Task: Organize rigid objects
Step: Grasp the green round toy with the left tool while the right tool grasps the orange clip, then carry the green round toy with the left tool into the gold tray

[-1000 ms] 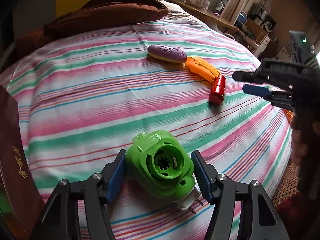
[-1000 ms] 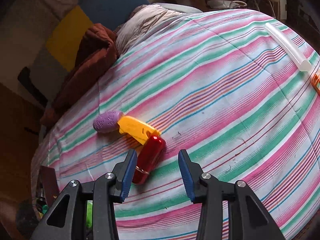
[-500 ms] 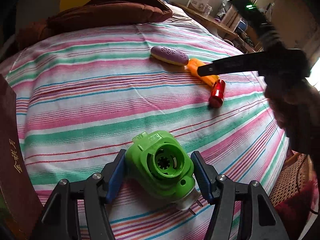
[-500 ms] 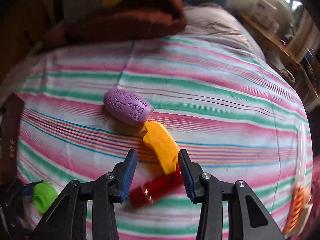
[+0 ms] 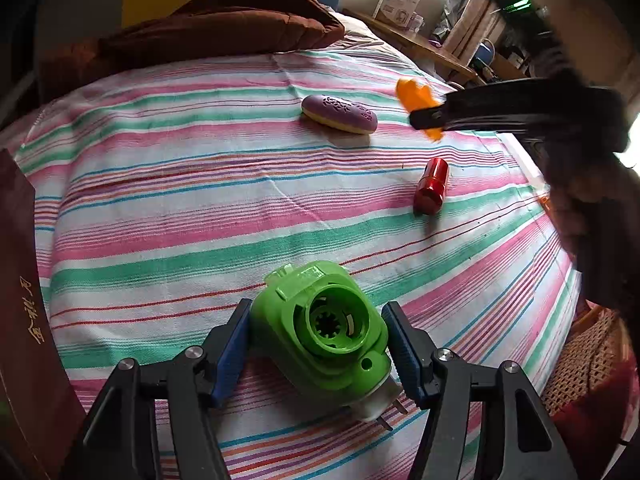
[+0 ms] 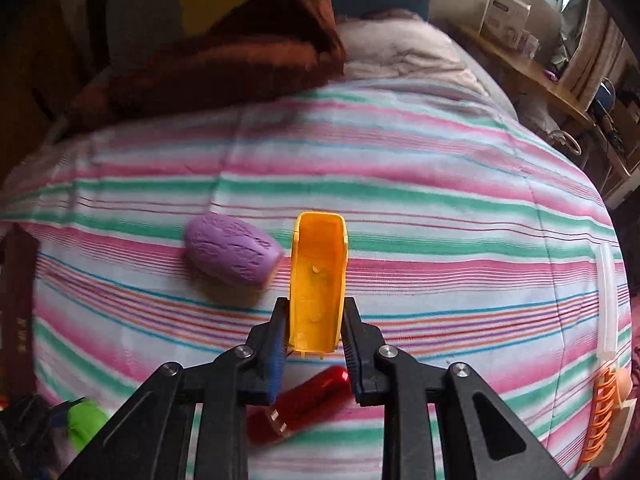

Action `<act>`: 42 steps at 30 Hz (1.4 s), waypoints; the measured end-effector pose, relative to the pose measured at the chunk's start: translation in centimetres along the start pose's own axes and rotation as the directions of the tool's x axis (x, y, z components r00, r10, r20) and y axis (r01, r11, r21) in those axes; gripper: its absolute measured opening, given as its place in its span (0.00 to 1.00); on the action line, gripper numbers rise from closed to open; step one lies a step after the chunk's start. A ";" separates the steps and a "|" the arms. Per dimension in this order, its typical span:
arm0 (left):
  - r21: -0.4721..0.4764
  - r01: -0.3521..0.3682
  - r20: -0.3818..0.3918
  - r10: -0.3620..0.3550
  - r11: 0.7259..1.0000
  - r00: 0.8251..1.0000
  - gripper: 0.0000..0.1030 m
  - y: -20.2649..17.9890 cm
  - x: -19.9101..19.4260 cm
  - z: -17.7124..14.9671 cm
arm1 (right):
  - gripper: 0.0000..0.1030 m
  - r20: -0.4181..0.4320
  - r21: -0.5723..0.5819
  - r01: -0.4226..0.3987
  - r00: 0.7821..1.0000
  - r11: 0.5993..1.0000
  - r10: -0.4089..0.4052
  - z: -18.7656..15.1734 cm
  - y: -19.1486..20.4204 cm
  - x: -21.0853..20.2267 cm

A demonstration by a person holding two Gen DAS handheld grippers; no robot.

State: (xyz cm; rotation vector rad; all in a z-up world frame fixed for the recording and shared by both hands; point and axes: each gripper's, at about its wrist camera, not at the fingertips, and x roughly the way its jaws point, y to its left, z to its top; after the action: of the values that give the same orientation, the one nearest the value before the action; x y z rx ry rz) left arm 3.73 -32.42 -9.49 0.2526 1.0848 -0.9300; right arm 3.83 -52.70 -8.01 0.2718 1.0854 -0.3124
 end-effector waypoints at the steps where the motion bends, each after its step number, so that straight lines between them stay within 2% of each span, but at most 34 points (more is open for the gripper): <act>1: 0.008 -0.008 0.005 0.007 1.000 1.000 0.63 -0.2 0.0 -0.1 | 0.24 0.011 0.005 -0.032 0.999 0.999 0.032 -0.7 0.3 -1.0; 3: 0.015 -0.017 0.012 0.017 1.000 1.000 0.63 -0.4 -0.1 -0.2 | 0.24 0.013 -0.004 -0.080 0.997 0.997 0.080 -1.9 1.3 -2.3; 6: 0.009 -0.031 0.014 0.031 0.999 0.999 0.63 -0.4 -0.3 -0.3 | 0.24 -0.027 -0.023 -0.126 0.992 0.992 0.125 -4.5 2.5 -2.9; 10: 0.007 -0.049 0.019 0.049 0.999 0.999 0.62 -0.4 -0.9 -0.9 | 0.24 -0.103 -0.039 -0.182 0.979 0.982 0.177 -8.3 4.2 -2.1; 13: 0.005 -0.057 0.022 0.057 0.998 0.998 0.62 -0.2 -1.7 -1.4 | 0.24 -0.148 -0.038 -0.206 0.969 0.978 0.199 -9.7 4.6 -0.5; 15: 0.004 -0.062 0.030 0.062 0.998 0.998 0.62 0.0 -2.4 -1.9 | 0.24 -0.132 -0.073 -0.202 0.973 0.977 0.191 -9.7 5.1 -0.7; 19: -0.008 -0.057 0.051 0.058 0.998 0.997 0.62 0.2 -3.9 -2.6 | 0.26 -0.124 -0.027 -0.247 0.962 0.969 0.242 -9.3 4.4 -0.2; 20: -0.005 -0.056 0.057 0.056 0.998 0.997 0.62 0.1 -4.2 -2.7 | 0.33 -0.121 -0.017 -0.252 0.961 0.968 0.248 -9.3 4.4 -0.3; 22: 0.000 -0.051 0.072 0.051 0.999 0.996 0.62 -0.1 -5.0 -3.1 | 0.39 -0.116 0.009 -0.263 0.958 0.965 0.262 -9.3 4.1 -0.3; 28: -0.002 -0.041 0.101 0.041 0.999 0.994 0.63 0.0 -7.0 -3.9 | 0.40 -0.107 0.046 -0.285 0.952 0.958 0.288 -9.4 4.5 -0.8; 32: 0.006 -0.045 0.134 0.044 0.999 0.990 0.63 0.1 -8.6 -4.2 | 0.40 -0.092 0.060 -0.276 0.955 0.959 0.280 -9.0 4.4 -0.6; 35: -0.001 -0.056 0.159 0.055 0.998 0.986 0.63 0.7 -9.8 -4.5 | 0.40 -0.087 0.028 -0.248 0.964 0.968 0.250 -8.9 5.0 -0.3; 36: -0.008 -0.058 0.166 0.059 0.998 0.984 0.63 1.1 -10.3 -4.6 | 0.39 -0.087 -0.003 -0.226 0.970 0.974 0.225 -9.0 5.4 -0.2; 38: -0.031 -0.063 0.181 0.067 0.998 0.981 0.63 1.9 -11.5 -4.8 | 0.27 -0.081 -0.061 -0.162 0.984 0.985 0.157 -9.3 6.1 -0.2; 42: -0.074 -0.087 0.222 0.101 0.994 0.970 0.63 3.8 -13.9 -5.3 | 0.25 -0.077 -0.089 -0.138 0.988 0.986 0.132 -9.5 6.5 -0.1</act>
State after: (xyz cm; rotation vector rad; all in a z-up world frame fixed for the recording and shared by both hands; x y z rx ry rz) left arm 1.18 -19.71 -1.30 0.1407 0.8840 -0.8166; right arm -1.53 -43.21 -11.65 0.2729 1.1423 -0.1309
